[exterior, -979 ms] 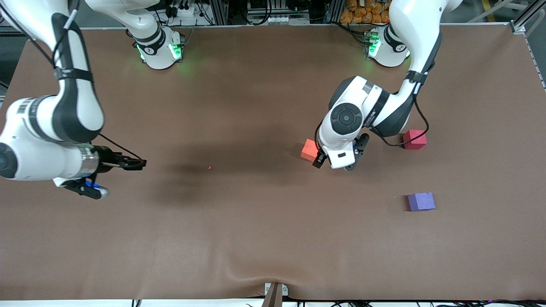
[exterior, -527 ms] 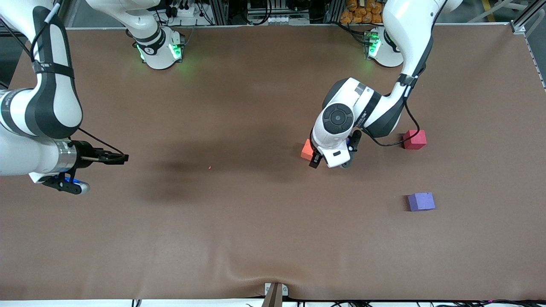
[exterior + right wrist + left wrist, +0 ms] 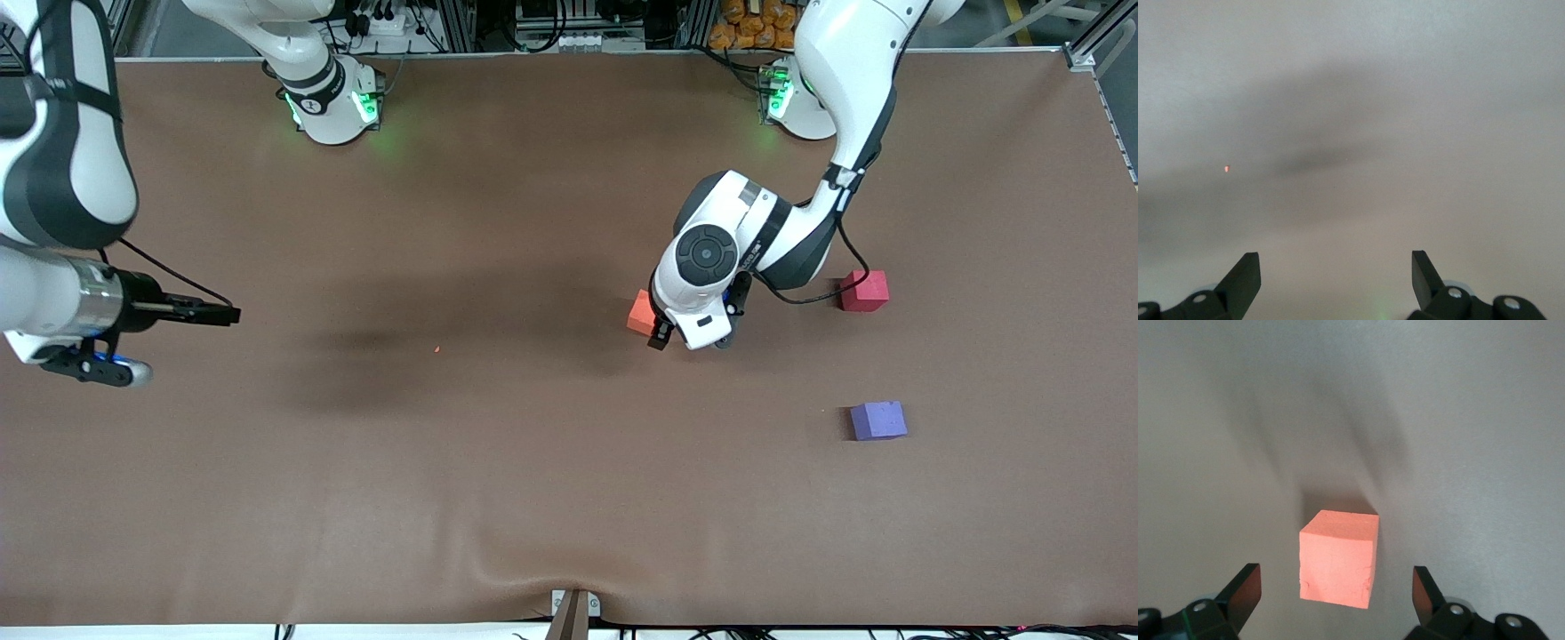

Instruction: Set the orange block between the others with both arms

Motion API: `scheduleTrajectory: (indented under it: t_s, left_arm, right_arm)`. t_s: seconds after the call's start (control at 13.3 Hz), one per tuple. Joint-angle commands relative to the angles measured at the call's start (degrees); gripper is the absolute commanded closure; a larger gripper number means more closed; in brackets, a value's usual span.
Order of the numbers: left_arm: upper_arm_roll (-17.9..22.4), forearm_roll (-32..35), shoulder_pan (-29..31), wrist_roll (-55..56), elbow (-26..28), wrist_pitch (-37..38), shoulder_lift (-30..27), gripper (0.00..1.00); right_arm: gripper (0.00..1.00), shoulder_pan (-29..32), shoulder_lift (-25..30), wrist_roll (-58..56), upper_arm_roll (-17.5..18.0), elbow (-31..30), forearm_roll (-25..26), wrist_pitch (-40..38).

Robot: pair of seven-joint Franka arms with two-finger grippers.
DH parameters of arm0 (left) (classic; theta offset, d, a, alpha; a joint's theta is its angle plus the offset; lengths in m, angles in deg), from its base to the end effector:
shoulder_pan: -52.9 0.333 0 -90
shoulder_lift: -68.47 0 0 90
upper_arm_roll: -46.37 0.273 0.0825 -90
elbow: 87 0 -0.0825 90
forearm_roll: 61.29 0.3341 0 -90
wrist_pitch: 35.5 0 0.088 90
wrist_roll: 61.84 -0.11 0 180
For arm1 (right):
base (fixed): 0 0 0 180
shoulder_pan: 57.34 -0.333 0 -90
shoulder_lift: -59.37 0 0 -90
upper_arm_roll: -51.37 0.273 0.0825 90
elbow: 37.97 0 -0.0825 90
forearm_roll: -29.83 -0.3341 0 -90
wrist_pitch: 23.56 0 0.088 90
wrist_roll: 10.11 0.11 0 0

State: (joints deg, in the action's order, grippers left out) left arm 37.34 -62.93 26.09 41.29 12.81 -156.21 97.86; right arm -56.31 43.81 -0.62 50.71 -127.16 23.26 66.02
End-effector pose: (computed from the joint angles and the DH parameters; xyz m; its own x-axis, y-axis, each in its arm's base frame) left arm 0.4797 -0.3402 0.2648 0.3518 0.9339 -0.0641 0.9197 -0.3576 -0.1620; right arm 0.5533 -0.0031 0.4401 0.9420 -0.1913 -0.2758 -0.2163 -0.9743 -0.0630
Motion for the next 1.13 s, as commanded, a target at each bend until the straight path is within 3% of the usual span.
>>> scheduleTrajectory:
  t_s: [0.0, 0.15, 0.68, 1.05]
  left_arm:
    - [0.1, -1.7, -0.1, 2.2, 3.1, -5.5, -0.6, 0.00]
    - [0.1, -1.7, -0.1, 3.3, 5.2, -9.9, -0.8, 0.00]
    - [0.0, -1.7, -0.4, 3.3, 6.1, -10.6, -0.1, 0.00]
    - [0.0, -1.8, -1.2, 3.4, 6.8, -14.9, 1.5, 0.00]
  right_arm:
    - [0.00, 1.5, 4.0, -0.7, 1.8, -1.2, 1.3, -2.0]
    - [0.00, 2.4, 5.7, -0.7, 2.1, -1.2, 1.3, -3.3]
    - [0.00, 3.0, 9.0, -5.0, 2.2, 1.8, 5.2, -8.2]
    - [0.00, 2.8, 9.3, -10.3, -0.2, 3.1, 7.9, -8.2]
